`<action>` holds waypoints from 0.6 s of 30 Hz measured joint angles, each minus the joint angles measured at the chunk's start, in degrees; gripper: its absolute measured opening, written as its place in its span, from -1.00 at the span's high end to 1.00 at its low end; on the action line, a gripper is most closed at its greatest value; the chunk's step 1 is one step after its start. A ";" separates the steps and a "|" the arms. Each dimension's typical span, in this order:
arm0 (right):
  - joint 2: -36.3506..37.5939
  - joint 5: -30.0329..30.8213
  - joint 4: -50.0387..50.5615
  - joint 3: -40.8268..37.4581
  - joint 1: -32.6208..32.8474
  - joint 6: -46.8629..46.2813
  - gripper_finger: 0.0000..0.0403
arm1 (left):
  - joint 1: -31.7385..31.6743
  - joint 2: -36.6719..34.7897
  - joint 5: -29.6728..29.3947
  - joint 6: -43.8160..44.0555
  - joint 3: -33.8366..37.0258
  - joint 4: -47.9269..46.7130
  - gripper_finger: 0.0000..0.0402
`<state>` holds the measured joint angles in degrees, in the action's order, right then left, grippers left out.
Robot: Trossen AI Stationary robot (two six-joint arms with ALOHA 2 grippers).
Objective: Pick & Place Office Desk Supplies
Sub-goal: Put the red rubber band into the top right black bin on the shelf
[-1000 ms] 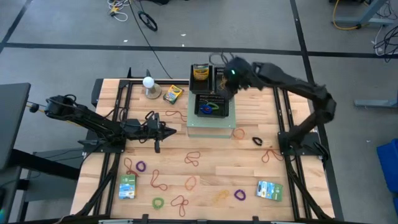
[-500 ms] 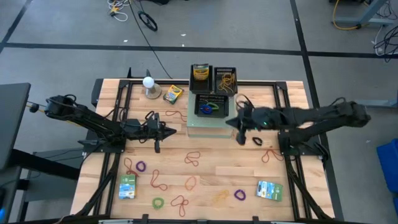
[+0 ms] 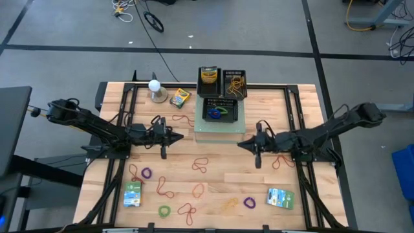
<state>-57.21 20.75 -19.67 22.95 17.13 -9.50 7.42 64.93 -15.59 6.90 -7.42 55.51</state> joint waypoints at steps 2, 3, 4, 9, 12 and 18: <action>-0.02 0.00 -6.06 -3.99 0.66 -0.12 0.98 | 0.02 0.00 0.00 0.00 0.00 0.00 0.92; -0.10 0.06 -9.50 -5.83 0.96 -0.15 0.98 | 0.01 0.00 0.00 0.00 0.00 0.00 0.92; -0.26 0.21 -12.49 -7.38 1.29 -0.05 0.98 | 0.00 0.00 0.00 0.01 0.00 0.00 0.92; -0.44 0.48 -17.02 -9.63 1.28 1.45 0.98 | 0.02 0.00 0.00 0.00 0.00 0.00 0.92; -0.50 0.46 -16.89 -9.63 0.66 2.44 0.98 | 0.00 0.00 0.00 0.00 0.00 0.00 0.92; -0.50 0.29 -16.99 -9.63 -2.05 6.43 0.96 | 0.01 0.00 0.00 0.02 0.00 0.00 0.92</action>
<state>-57.71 21.04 -36.66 13.32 15.08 -3.07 7.43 64.93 -15.59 6.91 -7.42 55.51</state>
